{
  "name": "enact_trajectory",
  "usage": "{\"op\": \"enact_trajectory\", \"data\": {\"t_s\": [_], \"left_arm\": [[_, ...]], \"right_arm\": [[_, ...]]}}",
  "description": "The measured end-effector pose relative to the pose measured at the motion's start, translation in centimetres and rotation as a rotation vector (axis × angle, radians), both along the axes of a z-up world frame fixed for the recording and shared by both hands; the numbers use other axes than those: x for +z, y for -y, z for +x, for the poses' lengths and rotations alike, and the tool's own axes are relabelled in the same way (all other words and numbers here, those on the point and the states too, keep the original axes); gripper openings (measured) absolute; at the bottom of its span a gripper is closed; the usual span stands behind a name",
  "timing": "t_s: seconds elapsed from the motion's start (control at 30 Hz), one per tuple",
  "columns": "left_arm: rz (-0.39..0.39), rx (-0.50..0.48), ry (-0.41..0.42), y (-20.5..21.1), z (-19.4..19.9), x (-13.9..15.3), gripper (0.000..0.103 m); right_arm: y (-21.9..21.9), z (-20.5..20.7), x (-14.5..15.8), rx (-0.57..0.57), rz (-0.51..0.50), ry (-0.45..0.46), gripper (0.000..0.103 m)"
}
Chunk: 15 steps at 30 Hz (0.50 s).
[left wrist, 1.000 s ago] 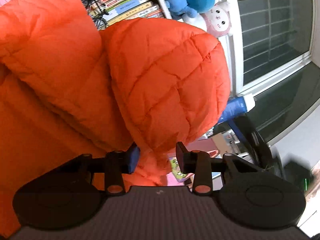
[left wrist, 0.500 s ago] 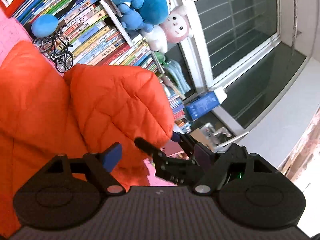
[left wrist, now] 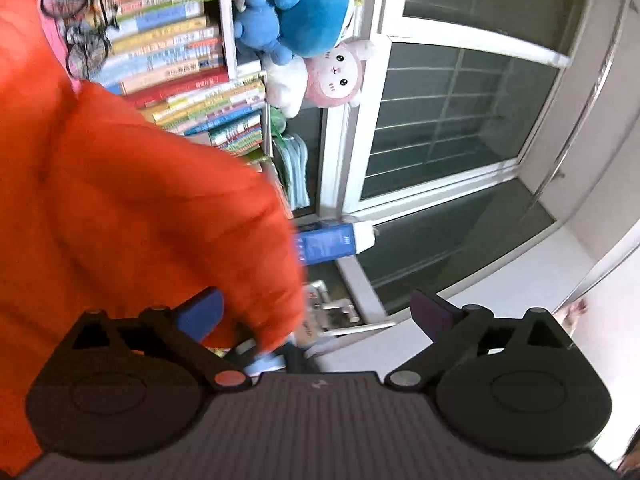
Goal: Fold clothes
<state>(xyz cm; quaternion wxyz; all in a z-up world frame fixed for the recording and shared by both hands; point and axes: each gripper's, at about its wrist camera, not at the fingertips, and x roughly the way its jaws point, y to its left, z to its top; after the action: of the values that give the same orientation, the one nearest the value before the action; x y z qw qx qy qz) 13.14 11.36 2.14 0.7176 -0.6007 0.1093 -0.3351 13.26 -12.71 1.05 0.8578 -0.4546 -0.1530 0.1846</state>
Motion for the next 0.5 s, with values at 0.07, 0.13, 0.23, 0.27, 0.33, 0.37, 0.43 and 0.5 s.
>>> {"op": "enact_trajectory", "data": {"t_s": [0.07, 0.13, 0.23, 0.27, 0.33, 0.37, 0.43, 0.5], "left_arm": [[-0.016, -0.020, -0.040, 0.4, 1.1, -0.2, 0.102], [-0.013, -0.028, -0.129, 0.8, 2.3, -1.0, 0.102], [-0.030, -0.032, -0.193, 1.8, 2.9, -2.3, 0.062], [-0.036, -0.033, -0.214, 2.1, 3.1, -2.7, 0.044], [-0.046, -0.035, -0.256, 2.8, 3.5, -3.5, 0.023], [-0.037, -0.025, -0.252, 3.0, 3.6, -3.4, 0.022], [-0.015, -0.012, -0.229, 3.2, 3.7, -3.0, 0.019], [-0.017, 0.004, -0.205, 3.2, 3.7, -2.4, 0.019]], "right_arm": [[0.0, -0.9, -1.2, 0.024, -0.023, -0.003, 0.012], [0.1, -1.8, -2.1, 0.047, -0.036, -0.010, 0.013], [0.4, -2.7, -2.1, 0.072, -0.022, -0.057, 0.017], [0.6, -2.9, -1.8, 0.079, -0.002, -0.089, 0.021], [2.0, -2.8, -0.4, 0.091, 0.131, -0.260, 0.041], [2.9, -2.6, 0.5, 0.097, 0.218, -0.370, 0.057], [5.5, -0.9, 1.5, 0.141, 0.465, -0.674, 0.059], [8.7, 1.7, 2.0, 0.208, 0.768, -1.038, 0.063]]}}
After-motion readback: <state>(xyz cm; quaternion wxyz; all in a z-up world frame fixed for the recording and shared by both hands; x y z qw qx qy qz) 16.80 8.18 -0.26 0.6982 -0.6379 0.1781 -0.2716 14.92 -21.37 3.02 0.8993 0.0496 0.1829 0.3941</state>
